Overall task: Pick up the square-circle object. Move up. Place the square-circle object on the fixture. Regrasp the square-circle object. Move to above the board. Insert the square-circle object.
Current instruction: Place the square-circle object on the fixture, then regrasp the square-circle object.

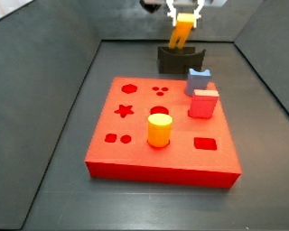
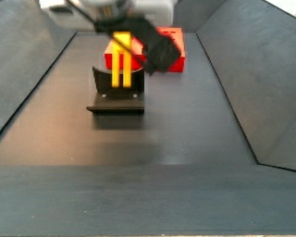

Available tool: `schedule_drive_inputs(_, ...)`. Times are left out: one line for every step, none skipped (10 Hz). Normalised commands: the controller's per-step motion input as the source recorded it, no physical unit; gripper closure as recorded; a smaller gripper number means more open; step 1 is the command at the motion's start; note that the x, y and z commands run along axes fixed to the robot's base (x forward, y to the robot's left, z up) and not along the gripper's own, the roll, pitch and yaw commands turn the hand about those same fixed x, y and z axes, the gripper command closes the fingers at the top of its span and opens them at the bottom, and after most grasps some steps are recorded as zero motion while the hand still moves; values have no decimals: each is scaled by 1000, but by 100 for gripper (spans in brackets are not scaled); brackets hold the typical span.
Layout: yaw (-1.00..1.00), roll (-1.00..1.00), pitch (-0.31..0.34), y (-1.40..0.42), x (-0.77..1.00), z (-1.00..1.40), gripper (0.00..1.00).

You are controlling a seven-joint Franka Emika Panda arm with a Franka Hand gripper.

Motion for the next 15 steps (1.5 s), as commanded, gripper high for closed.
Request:
schedule_drive_inputs(-21, -99, -102, 91, 125, -883, 100)
schedule_drive_inputs(-5, -89, -92, 72, 113, -762, 100)
schedule_drive_inputs(23, -75, -70, 44, 86, -479, 100)
schedule_drive_inputs(32, -71, -56, 32, 76, -310, 100)
schedule_drive_inputs(0, 0, 0, 0, 0, 0, 0)
schedule_drive_inputs(-14, -28, 8, 0, 0, 1000, 0)
schedule_drive_inputs(-13, -23, 7, 2, 0, 1000, 0)
schedule_drive_inputs(0, 2, 19, 6, -12, 1000, 0)
schedule_drive_inputs(5, 22, 31, 2, -16, 1000, 0)
schedule_drive_inputs(6, 40, 46, 5, -25, 1000, 0)
schedule_drive_inputs(4, 42, 53, 6, -27, 974, 0)
schedule_drive_inputs(-3, 39, 61, 7, -30, 739, 0)
schedule_drive_inputs(-8, 39, 65, 9, -28, 560, 0)
schedule_drive_inputs(-14, 44, 79, 9, -23, 321, 0)
schedule_drive_inputs(54, -57, 39, 0, -1000, 0, 0)
